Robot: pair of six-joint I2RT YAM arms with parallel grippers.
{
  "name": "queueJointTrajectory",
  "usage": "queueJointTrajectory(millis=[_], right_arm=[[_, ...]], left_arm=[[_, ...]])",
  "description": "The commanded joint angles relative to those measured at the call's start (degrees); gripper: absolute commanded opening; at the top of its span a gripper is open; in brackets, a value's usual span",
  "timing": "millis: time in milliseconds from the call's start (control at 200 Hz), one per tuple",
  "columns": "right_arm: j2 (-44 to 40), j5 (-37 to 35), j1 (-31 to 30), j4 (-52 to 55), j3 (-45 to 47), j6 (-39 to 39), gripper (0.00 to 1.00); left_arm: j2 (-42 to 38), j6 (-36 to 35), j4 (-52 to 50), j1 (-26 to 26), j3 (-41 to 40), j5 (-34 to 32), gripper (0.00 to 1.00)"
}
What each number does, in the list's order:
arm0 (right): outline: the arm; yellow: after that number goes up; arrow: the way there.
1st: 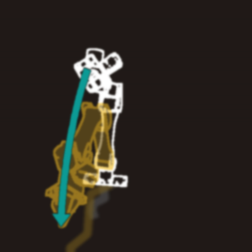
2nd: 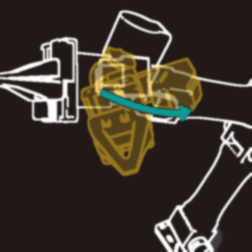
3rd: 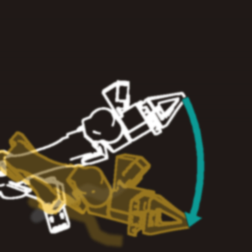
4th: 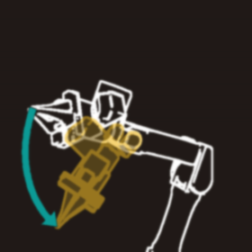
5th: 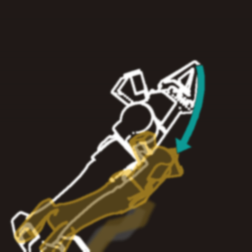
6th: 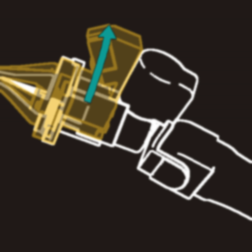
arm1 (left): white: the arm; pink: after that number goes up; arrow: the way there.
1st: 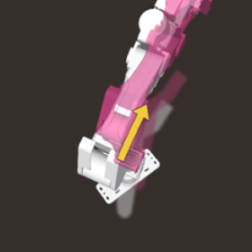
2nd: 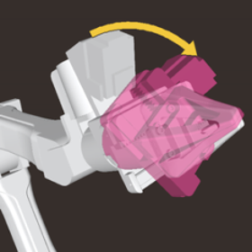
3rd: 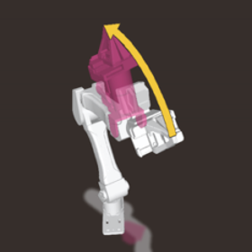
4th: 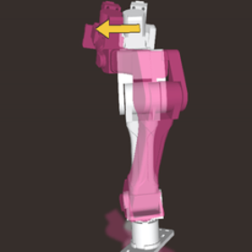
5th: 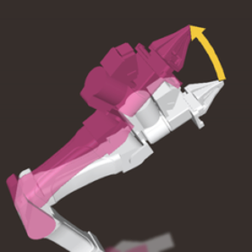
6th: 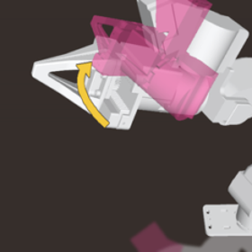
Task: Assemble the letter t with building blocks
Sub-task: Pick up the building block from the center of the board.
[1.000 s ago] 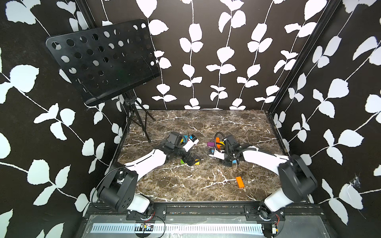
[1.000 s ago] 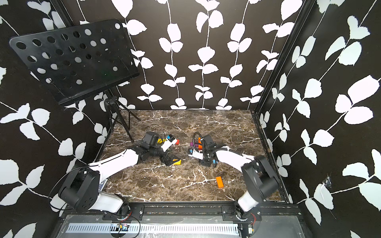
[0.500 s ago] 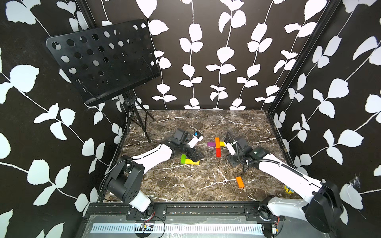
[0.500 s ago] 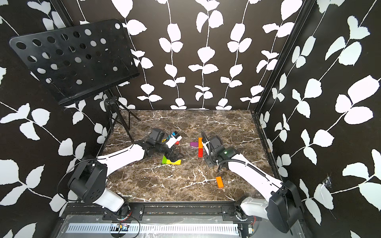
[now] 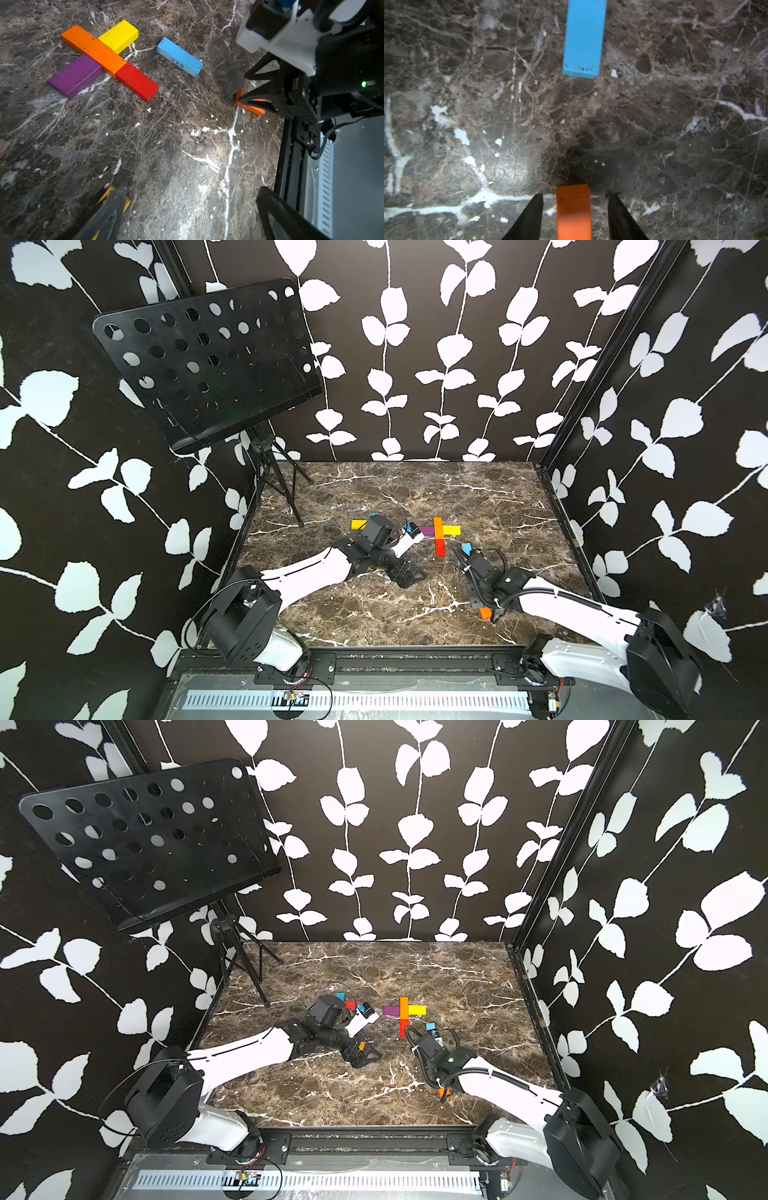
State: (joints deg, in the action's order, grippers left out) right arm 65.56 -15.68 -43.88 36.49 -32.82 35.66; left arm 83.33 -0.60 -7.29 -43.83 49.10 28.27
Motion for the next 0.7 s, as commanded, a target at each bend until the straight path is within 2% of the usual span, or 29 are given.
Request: queueJointTrajectory(millis=[0, 355, 495, 695], right_arm=[[-1.44, 0.16, -0.44, 1.73, 1.29, 4.29, 0.5], [-2.58, 4.17, -0.44, -0.19, 3.65, 4.68, 0.47], [1.31, 4.87, -0.45, 1.2, 1.37, 4.25, 0.47], [6.4, 4.89, -0.86, 9.71, -4.5, 3.97, 0.46]], left_arm=[[-1.46, -0.39, 0.61, -0.02, -0.02, 1.0, 0.99], [-1.19, 0.16, 1.14, -0.02, 0.57, 1.35, 0.99], [-1.83, 0.03, 0.38, -0.02, 0.81, 1.27, 0.99], [-3.6, -0.83, -0.29, -0.02, 0.54, 0.78, 0.99]])
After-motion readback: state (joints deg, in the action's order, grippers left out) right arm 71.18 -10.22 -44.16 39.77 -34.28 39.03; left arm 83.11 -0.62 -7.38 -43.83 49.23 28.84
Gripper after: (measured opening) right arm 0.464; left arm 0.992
